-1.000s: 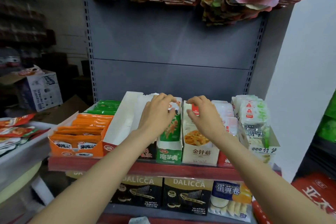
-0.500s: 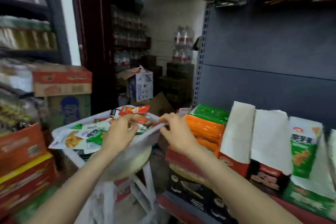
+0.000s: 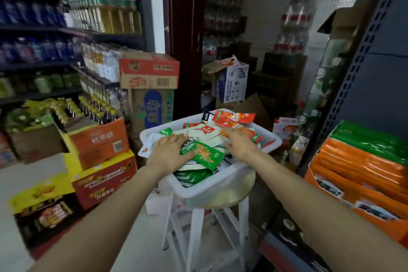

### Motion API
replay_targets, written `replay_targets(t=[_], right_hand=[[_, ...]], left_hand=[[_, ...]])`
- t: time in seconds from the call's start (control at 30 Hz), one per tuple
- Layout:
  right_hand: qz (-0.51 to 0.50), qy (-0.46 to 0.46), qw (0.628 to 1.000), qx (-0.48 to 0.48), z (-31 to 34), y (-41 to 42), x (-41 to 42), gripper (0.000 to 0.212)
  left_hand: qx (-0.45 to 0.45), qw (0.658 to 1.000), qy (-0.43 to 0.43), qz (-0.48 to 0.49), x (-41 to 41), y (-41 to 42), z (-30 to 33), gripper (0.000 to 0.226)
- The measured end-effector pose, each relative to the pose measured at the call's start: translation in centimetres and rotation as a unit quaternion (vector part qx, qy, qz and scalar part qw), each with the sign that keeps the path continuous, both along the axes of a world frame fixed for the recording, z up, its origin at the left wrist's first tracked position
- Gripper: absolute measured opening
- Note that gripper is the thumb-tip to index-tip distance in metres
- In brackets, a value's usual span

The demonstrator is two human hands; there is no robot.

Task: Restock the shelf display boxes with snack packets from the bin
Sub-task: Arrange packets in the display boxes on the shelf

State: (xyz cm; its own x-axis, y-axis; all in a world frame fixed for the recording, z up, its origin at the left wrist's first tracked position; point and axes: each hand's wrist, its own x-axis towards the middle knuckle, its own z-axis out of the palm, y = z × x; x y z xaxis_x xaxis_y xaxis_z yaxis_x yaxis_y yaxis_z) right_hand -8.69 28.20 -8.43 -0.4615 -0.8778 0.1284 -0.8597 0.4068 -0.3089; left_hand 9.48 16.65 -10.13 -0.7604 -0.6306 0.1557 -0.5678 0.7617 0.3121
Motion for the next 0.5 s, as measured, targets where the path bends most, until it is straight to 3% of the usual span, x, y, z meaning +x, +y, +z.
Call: replay_targets(t=[0.13, 0.27, 0.4, 0.5], right_hand=[[0.046, 0.034, 0.997, 0.058, -0.5, -2.5, -0.4, 0.07], [0.067, 0.075, 0.985, 0.139, -0.6, -3.9, -0.6, 0.058], [0.065, 0.101, 0.989, 0.088, -0.2, -2.7, -1.0, 0.036], [0.056, 0.183, 0.98, 0.063, 0.5, -1.7, -0.9, 0.03]], left_hand=[[-0.025, 1.0, 0.01, 0.008, -0.3, -0.3, -0.4, 0.064], [-0.025, 1.0, 0.013, 0.01, -0.2, -0.7, -0.7, 0.064], [-0.028, 0.999, 0.019, 0.016, -0.3, -0.9, -0.8, 0.064], [-0.027, 0.999, 0.015, 0.019, -0.3, -0.9, -1.0, 0.064]])
